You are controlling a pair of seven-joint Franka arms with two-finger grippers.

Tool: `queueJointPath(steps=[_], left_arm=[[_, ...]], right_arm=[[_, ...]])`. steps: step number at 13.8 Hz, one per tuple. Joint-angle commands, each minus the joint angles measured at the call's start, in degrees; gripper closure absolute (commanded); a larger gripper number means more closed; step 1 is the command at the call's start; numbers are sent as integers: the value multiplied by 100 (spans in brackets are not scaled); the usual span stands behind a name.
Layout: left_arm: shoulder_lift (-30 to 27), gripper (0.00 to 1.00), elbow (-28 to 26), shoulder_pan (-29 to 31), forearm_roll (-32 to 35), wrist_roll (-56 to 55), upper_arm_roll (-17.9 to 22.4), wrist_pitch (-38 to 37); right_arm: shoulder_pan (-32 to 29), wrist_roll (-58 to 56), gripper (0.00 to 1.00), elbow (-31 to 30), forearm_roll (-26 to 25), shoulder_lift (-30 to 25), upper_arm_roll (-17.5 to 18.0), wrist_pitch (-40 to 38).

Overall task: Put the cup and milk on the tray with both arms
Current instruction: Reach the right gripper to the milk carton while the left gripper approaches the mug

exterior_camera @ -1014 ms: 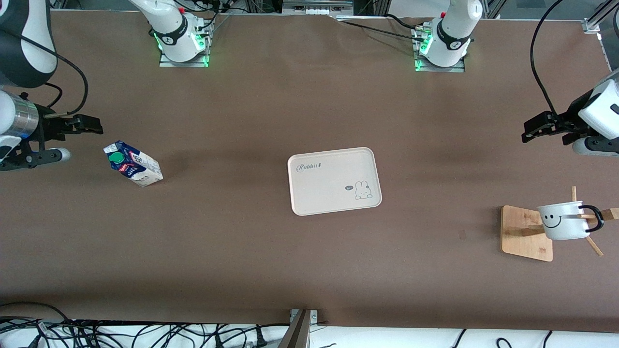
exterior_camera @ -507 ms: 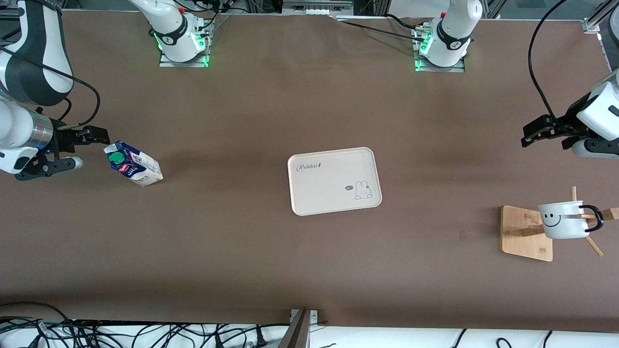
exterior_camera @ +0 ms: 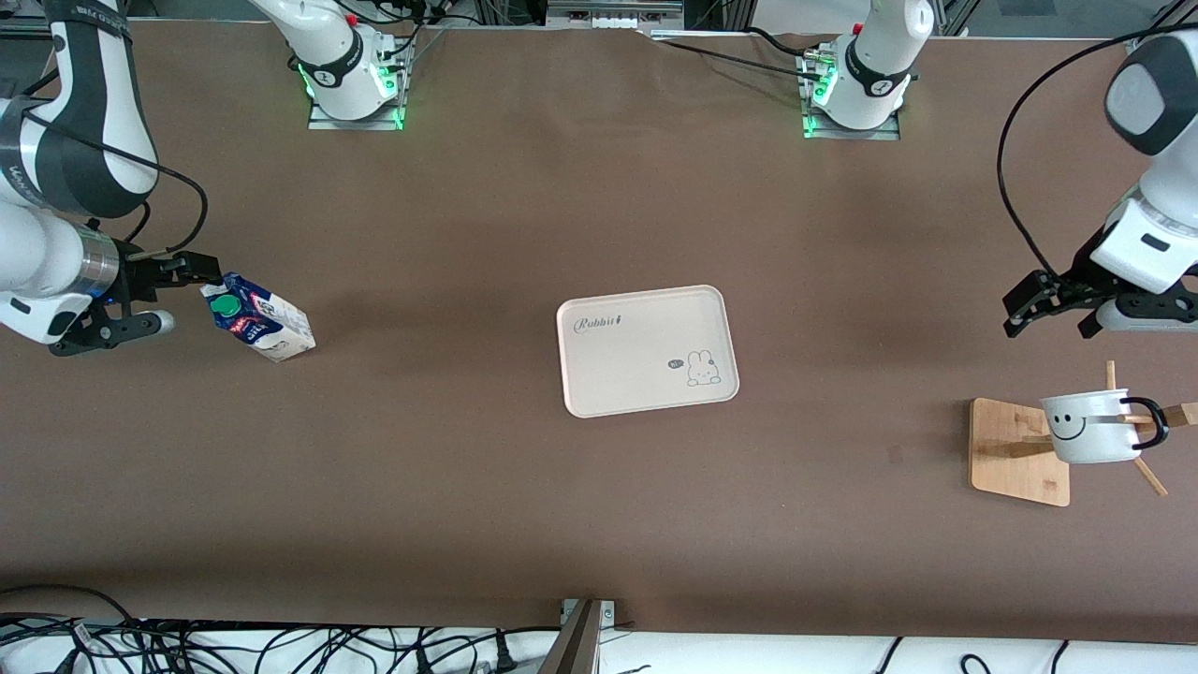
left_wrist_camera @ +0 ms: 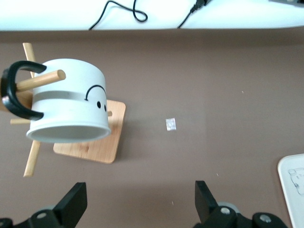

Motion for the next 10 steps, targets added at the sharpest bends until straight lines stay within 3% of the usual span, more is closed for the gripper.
queueJointPath(steps=[1, 10], left_arm=[[-226, 0, -420, -43, 153, 31, 46, 484], [407, 0, -552, -43, 144, 31, 204, 1644]], right_arm=[[-14, -96, 0, -51, 19, 30, 34, 128], [21, -516, 0, -1149, 10, -145, 78, 1305]])
